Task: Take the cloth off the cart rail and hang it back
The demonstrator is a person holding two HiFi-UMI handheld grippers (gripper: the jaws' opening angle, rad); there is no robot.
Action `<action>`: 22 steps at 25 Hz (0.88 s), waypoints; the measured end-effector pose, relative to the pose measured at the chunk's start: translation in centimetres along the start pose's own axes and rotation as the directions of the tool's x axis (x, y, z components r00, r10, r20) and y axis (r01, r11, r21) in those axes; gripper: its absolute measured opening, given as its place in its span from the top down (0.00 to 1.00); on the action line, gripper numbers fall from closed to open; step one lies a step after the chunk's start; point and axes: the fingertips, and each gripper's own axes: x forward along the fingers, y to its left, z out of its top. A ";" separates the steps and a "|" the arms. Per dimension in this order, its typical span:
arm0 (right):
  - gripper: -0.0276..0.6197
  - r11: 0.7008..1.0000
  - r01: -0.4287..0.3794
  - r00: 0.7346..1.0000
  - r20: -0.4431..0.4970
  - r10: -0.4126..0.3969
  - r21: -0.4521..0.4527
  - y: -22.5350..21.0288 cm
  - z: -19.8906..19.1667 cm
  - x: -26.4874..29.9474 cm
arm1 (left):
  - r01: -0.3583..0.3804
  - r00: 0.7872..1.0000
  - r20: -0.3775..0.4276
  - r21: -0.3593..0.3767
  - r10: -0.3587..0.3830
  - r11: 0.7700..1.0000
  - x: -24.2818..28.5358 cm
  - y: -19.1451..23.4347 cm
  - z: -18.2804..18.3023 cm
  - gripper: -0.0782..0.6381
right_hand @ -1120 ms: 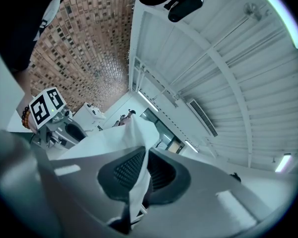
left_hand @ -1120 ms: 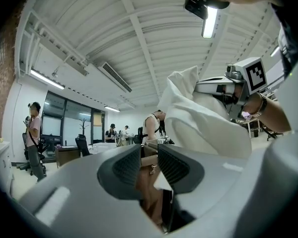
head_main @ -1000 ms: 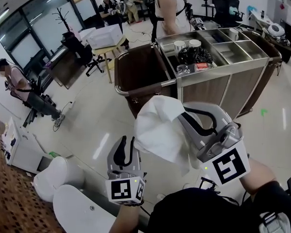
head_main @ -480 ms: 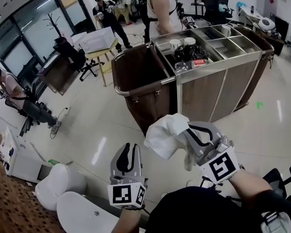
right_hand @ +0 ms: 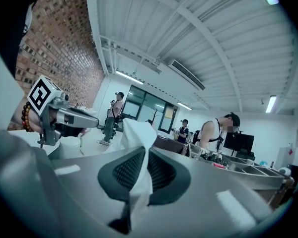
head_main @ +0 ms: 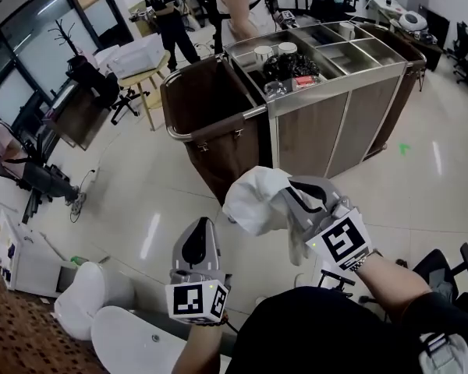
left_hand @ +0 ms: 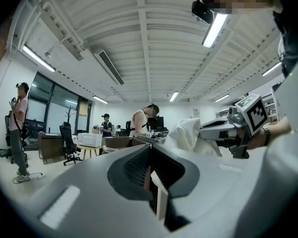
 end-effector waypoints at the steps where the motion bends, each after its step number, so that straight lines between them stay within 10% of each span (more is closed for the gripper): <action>1: 0.94 1.000 0.000 1.000 0.002 0.000 0.004 0.0 -0.1 0.1 | 0.004 1.000 0.001 0.002 -0.004 1.000 0.1 0.0 0.0 0.89; 22: 0.94 0.994 0.018 1.000 0.002 -0.019 0.108 -0.7 1.5 0.3 | 0.022 1.000 0.015 0.039 -0.022 0.999 1.3 -1.0 1.0 0.89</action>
